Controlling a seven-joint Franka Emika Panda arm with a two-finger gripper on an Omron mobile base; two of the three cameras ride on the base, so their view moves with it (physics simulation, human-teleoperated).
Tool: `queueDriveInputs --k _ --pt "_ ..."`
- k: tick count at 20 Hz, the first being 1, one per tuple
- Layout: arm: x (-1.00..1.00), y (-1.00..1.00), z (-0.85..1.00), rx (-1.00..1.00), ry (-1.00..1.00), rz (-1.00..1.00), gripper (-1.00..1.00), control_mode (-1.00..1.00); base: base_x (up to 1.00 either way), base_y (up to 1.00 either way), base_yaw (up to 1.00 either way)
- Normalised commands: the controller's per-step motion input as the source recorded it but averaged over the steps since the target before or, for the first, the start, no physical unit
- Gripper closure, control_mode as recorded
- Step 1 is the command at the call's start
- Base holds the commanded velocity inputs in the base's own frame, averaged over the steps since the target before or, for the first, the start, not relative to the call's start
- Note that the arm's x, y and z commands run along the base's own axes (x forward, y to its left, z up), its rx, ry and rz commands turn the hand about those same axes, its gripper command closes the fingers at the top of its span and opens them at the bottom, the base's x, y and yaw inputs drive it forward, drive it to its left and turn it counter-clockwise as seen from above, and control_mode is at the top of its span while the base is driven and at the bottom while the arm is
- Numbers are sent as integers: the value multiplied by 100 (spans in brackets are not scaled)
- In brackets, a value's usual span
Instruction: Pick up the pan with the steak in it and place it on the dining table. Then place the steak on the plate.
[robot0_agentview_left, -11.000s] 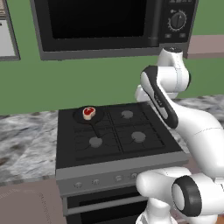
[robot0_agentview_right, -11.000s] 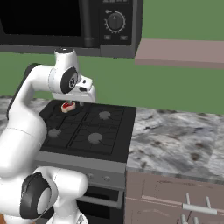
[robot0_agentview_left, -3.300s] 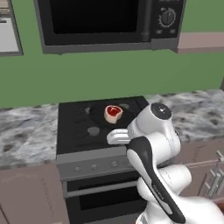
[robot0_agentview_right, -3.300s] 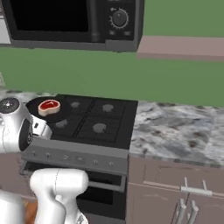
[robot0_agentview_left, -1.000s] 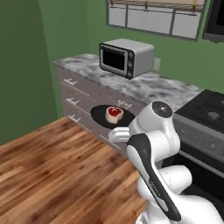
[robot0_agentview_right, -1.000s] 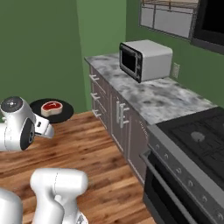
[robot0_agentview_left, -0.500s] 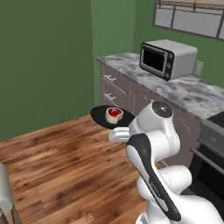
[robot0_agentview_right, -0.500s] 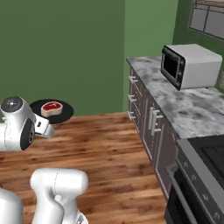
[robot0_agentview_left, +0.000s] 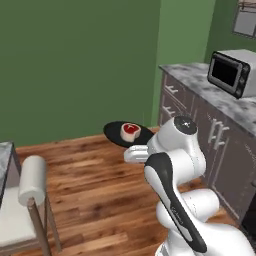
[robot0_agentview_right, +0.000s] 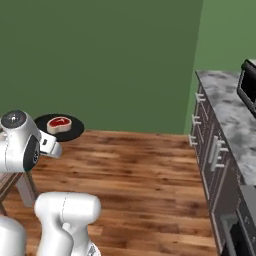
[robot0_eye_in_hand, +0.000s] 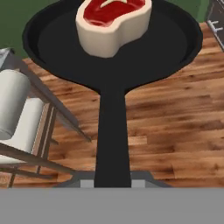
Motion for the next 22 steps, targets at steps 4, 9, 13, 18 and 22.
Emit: queueDriveInputs --k 4,9,13,18,22 --pt "0 0 0 0 0 0 100 100 -21 -1 46" --pt "0 0 0 0 0 0 100 100 -22 -1 45" --pt "0 0 0 0 0 0 100 100 -33 -5 40" --pt "0 0 0 0 0 0 100 100 -8 -1 4" --pt "0 0 0 0 0 0 100 100 49 -16 0"
